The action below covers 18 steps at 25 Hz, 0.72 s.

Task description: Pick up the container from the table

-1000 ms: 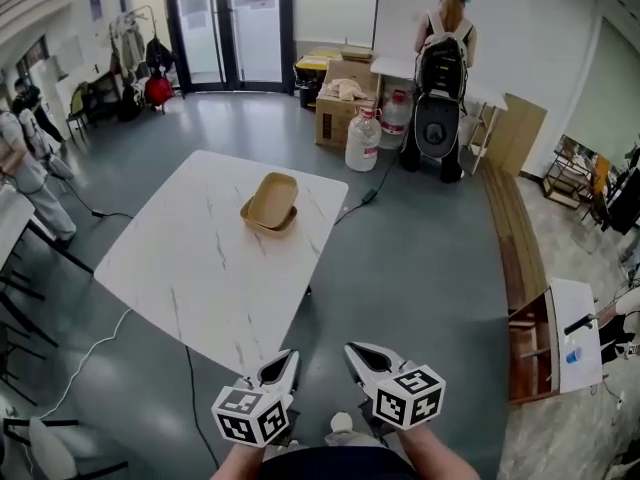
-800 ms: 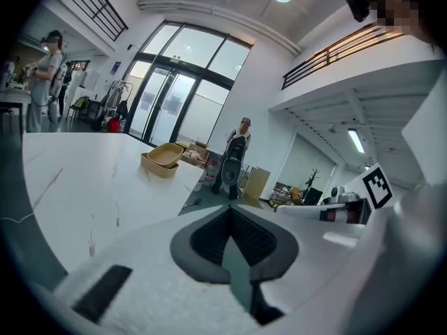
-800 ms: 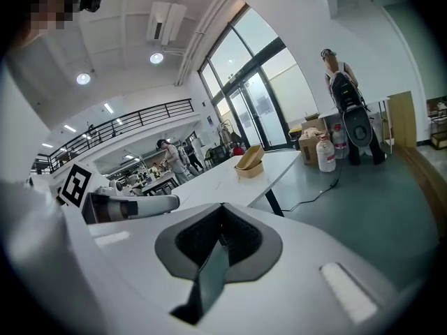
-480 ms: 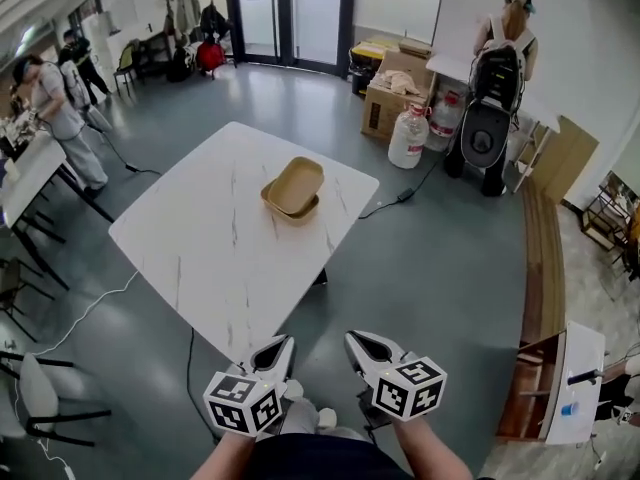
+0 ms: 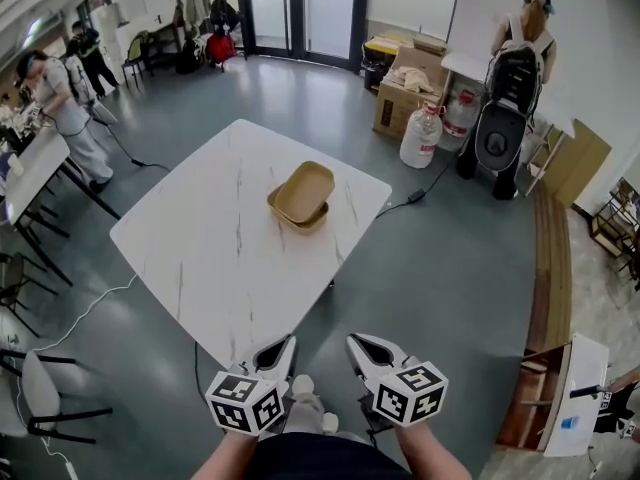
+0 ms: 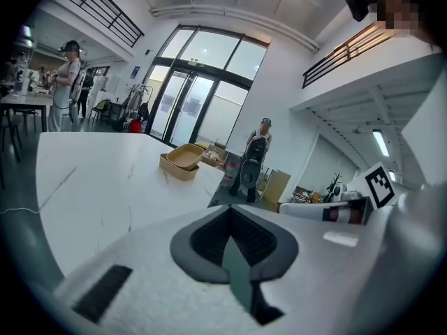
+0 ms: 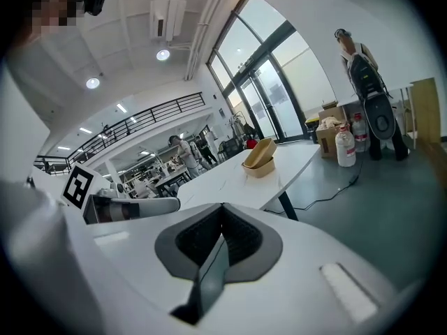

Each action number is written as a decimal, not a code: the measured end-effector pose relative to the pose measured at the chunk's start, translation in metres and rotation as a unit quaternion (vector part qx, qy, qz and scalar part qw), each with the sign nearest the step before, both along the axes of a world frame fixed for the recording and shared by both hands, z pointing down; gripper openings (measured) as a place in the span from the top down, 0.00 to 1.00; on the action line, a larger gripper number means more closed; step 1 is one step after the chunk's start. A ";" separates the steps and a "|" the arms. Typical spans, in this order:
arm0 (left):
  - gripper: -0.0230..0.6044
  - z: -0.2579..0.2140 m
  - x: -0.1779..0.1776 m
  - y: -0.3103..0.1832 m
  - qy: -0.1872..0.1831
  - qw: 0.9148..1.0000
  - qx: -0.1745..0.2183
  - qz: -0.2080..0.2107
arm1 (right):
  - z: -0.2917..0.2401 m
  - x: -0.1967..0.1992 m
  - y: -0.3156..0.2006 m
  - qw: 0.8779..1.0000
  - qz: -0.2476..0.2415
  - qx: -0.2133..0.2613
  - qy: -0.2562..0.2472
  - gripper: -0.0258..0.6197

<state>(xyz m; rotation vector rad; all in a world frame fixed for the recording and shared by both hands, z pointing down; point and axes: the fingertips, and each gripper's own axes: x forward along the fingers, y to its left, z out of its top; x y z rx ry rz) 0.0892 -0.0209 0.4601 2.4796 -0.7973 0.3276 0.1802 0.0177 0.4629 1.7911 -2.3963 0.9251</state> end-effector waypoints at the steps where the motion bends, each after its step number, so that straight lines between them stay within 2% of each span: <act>1: 0.96 0.000 0.003 -0.006 0.001 1.000 0.000 0.002 | 0.001 0.003 -0.006 1.000 0.002 -0.002 0.002 0.96; 7: 0.96 0.000 -0.005 -0.053 0.008 1.000 -0.003 -0.007 | -0.003 0.003 -0.056 1.000 -0.005 -0.008 0.012 0.96; 11: 0.96 0.000 -0.021 -0.086 0.016 0.999 -0.012 -0.025 | -0.004 -0.007 -0.094 0.999 -0.024 -0.014 0.026 0.96; 18: 0.96 0.004 -0.041 -0.131 0.016 0.999 -0.009 -0.032 | -0.001 -0.031 -0.155 0.998 -0.048 -0.022 0.045 0.96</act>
